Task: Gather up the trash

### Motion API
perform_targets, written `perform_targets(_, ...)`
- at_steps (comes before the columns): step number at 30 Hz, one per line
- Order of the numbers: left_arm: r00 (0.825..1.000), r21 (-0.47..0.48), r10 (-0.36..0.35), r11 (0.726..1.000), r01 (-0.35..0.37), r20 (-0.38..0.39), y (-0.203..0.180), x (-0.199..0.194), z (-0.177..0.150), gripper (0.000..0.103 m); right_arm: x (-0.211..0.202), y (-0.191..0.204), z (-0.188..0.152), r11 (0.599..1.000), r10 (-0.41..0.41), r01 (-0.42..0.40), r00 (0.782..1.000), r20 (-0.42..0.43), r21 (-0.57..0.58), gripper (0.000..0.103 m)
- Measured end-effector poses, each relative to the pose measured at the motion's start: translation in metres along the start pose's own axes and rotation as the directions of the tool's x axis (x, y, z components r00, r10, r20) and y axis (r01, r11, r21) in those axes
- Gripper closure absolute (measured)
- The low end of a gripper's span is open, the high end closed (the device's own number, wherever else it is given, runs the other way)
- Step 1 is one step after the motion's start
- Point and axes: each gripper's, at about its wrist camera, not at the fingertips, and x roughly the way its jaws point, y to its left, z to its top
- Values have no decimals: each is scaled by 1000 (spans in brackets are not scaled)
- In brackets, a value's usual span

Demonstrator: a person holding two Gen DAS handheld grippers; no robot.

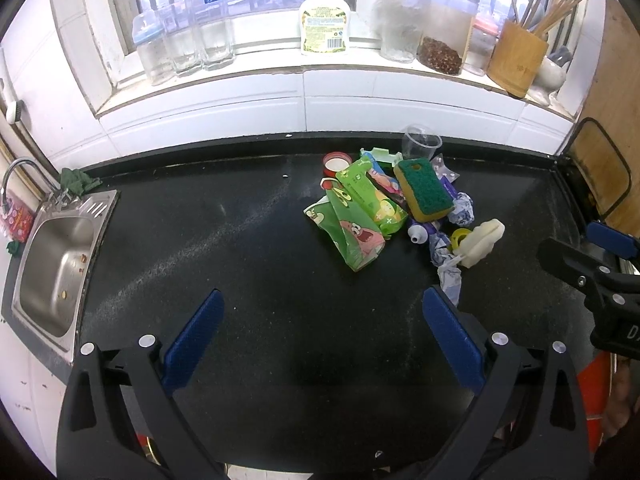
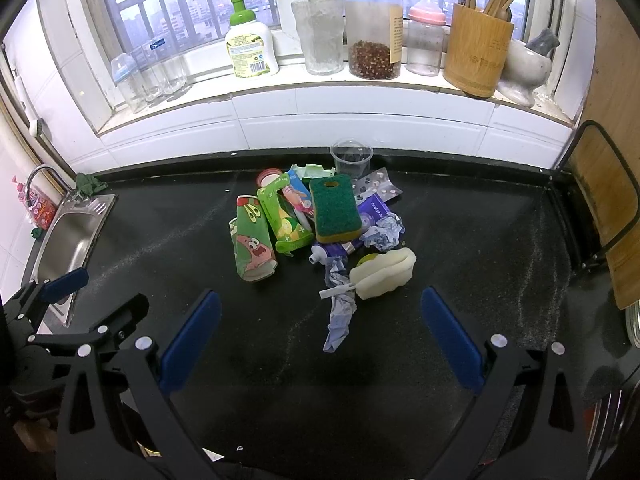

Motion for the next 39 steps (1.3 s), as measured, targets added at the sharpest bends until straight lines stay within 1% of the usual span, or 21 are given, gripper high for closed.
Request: perform_targets(39, 1000, -2, -2, 1000, 2, -11, 4, 5, 1, 7, 4, 2, 5, 1000, 1, -1, 1000, -9, 3, 6)
